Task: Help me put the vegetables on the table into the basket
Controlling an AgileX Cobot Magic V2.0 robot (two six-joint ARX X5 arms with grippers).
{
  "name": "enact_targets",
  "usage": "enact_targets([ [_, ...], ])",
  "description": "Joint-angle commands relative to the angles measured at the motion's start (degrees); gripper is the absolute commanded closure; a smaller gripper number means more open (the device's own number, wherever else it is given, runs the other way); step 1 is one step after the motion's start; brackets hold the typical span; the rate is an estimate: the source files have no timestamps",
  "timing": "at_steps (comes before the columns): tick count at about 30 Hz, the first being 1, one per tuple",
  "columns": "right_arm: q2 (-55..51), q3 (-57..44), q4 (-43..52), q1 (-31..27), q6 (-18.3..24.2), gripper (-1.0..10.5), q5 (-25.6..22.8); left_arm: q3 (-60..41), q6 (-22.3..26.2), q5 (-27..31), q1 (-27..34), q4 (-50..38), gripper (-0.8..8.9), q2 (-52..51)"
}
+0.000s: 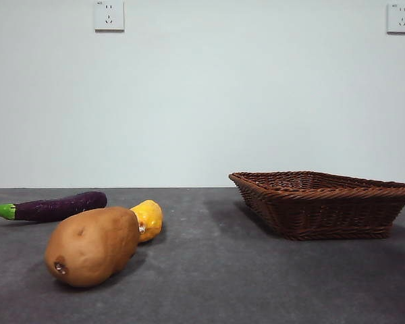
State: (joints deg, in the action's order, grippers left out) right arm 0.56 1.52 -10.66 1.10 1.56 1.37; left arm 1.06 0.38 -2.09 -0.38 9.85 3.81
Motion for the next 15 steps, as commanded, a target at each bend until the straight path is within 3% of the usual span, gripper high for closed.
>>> enact_targets([
  [1,-0.1,-0.7,1.4,0.0,-8.4,9.5,0.0,-0.5,-1.9,0.1,0.2,-0.2,8.16,0.8],
  [7,0.0,1.8,5.1,0.0,-20.5,9.6,-0.3,1.3,-7.8,-1.5,0.2,-0.1,8.17,2.3],
  [15,5.9,13.2,4.6,0.0,-20.8,9.5,-0.3,10.9,-9.4,-5.5,0.2,-0.1,8.18,9.0],
])
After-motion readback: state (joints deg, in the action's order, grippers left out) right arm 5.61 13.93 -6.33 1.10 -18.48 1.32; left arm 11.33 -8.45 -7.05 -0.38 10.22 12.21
